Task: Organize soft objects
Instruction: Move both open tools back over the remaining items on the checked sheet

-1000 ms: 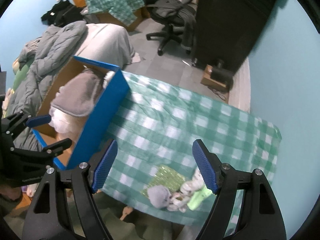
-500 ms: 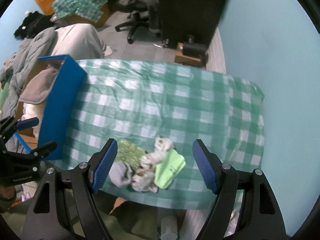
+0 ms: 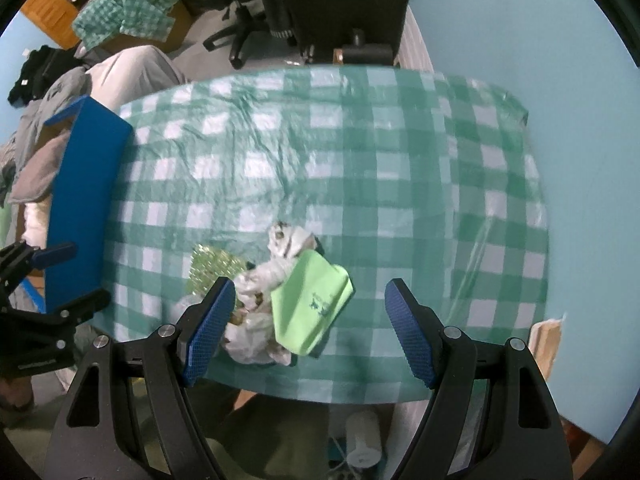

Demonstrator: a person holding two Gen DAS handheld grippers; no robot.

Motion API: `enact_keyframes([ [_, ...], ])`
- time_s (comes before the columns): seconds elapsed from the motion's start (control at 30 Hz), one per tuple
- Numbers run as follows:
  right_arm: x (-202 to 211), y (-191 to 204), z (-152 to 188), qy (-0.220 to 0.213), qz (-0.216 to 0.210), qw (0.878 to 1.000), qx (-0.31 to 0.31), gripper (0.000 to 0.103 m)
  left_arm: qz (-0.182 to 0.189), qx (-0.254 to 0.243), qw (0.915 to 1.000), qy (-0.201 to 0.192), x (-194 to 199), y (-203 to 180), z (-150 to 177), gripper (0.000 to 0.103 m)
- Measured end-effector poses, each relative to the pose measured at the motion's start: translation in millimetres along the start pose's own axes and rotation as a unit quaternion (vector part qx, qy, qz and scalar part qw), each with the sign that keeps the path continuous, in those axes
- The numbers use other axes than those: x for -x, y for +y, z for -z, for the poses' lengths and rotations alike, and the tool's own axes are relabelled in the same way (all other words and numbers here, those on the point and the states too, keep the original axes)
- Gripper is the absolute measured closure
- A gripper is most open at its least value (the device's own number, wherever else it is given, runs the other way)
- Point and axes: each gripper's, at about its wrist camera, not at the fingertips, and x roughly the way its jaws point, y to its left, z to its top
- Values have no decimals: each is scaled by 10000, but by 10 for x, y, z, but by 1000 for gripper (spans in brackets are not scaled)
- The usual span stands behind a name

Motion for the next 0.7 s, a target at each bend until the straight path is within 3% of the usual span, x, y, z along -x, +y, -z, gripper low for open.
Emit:
enact_keyframes([
  [0.57, -633, 21, 214, 443, -198, 9986, 191, 26, 97, -78, 9998, 167, -200, -239, 18, 24],
  [0.63, -669, 15, 232, 450, -233, 9985, 226, 27, 163, -79, 9998, 129, -179, -257, 16, 21],
  [0.7, -715, -3, 251, 493, -247, 9982, 250, 35, 248, -98, 9996, 100, -170, -293, 16, 17],
])
